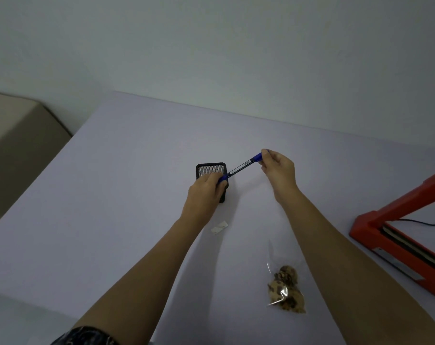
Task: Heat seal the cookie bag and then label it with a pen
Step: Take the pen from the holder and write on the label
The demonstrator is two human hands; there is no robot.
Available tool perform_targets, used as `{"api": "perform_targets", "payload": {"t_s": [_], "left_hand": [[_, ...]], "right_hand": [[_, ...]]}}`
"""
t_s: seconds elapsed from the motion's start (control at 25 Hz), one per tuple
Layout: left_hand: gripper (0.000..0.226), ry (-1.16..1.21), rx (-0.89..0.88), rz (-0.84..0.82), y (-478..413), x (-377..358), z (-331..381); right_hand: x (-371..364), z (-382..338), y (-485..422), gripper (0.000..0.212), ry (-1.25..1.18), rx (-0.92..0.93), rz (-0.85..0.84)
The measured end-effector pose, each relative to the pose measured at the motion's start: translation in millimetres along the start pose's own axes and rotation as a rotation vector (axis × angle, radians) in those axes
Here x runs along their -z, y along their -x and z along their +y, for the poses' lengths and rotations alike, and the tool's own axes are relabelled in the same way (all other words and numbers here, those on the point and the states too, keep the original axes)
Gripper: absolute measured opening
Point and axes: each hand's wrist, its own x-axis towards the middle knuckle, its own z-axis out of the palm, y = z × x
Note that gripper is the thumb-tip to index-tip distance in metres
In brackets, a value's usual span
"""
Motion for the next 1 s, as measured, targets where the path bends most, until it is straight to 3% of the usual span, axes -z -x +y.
{"api": "perform_targets", "payload": {"t_s": [0.08,0.24,0.4,0.72,0.88,1.0], "left_hand": [[0.020,0.007,-0.020,0.035,1,-1,4],[0.021,-0.006,-0.126,0.043,2,-6,23],[0.022,-0.093,-0.174,0.060,7,-15,42],[0.031,0.186,0.287,-0.058,19,-11,67],[0.032,0.504,0.610,-0.089,63,5,53],[0.027,0.286,0.604,-0.163,102,13,7]], "right_hand": [[1,-2,4,0.021,-0.020,-0.030,0.006],[-8,-2,22,0.044,0.168,-0.209,-0.069],[-11,-1,31,0.033,0.182,-0.246,-0.091],[-15,3,35,0.030,0.234,-0.330,-0.127],[17,6,17,0.037,0.166,-0.364,0.117],[32,-6,13,0.035,0.165,-0.291,-0.013]]}}
